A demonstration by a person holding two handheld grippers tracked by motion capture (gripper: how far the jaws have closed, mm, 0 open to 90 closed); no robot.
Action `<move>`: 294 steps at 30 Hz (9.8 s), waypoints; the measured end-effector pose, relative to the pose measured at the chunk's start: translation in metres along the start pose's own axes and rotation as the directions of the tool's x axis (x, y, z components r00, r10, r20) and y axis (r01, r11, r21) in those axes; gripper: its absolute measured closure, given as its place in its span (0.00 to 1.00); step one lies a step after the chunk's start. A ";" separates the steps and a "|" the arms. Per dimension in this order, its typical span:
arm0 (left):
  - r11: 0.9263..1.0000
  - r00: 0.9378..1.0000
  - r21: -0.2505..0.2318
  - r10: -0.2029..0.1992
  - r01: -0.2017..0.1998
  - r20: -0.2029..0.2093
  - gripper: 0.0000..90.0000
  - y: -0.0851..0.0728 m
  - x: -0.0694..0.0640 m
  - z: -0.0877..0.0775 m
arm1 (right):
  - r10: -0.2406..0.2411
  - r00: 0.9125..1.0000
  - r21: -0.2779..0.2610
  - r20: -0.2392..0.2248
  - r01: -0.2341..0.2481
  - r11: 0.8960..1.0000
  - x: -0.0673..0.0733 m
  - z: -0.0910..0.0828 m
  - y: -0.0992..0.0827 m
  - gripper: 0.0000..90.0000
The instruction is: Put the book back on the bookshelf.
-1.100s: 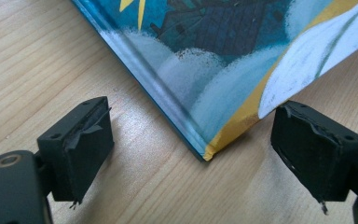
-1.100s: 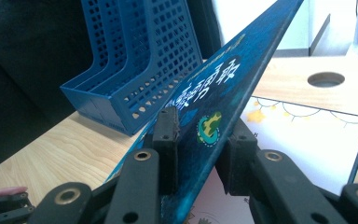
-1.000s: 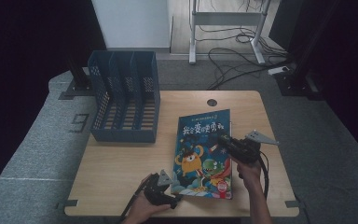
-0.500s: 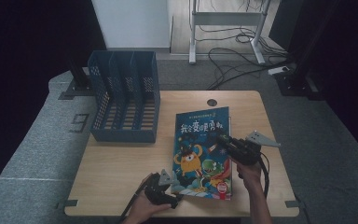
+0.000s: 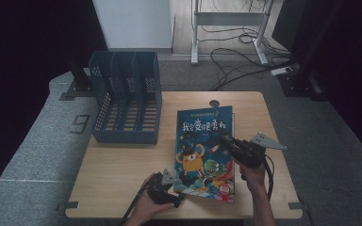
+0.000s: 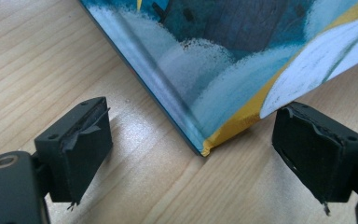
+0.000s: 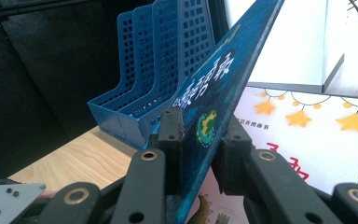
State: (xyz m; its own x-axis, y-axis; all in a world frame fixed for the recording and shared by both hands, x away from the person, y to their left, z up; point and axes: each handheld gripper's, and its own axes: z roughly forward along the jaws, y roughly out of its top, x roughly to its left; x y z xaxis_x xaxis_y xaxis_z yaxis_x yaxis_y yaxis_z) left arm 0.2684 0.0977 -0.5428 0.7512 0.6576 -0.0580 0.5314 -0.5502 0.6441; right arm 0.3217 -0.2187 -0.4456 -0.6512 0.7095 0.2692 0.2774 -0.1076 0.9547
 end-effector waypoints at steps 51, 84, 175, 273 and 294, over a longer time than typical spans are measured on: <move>0.999 0.996 -0.016 -0.032 0.031 -0.078 0.15 0.002 0.011 0.003 | -0.120 0.981 -0.071 -0.153 0.110 0.991 0.027 -0.008 0.012 0.90; 0.996 0.995 -0.080 0.027 -0.034 -0.095 0.11 0.013 0.001 0.009 | -0.183 0.966 -0.097 -0.184 0.167 0.981 0.032 -0.011 0.013 0.90; 0.910 0.998 -0.411 -0.052 0.058 0.025 0.25 0.095 0.062 -0.044 | -0.176 0.962 -0.046 -0.209 0.170 0.984 -0.001 -0.019 0.002 0.85; 0.793 0.988 -0.608 0.115 -0.031 0.100 0.77 0.110 -0.002 -0.073 | -0.122 0.990 0.112 0.066 0.114 0.987 -0.017 0.000 -0.016 0.40; 0.766 0.990 -0.643 0.106 -0.021 0.093 0.84 0.103 -0.004 -0.068 | -0.131 0.990 0.110 0.049 0.125 0.986 -0.014 0.003 -0.017 0.40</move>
State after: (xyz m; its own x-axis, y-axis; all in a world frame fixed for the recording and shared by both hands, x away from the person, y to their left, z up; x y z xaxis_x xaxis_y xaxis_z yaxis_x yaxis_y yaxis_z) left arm 0.2928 0.0735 -0.4241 0.8362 0.5450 -0.0604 0.1392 -0.1045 0.9847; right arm 0.3283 -0.2247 -0.4660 -0.6467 0.7506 0.1354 0.2697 0.0590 0.9611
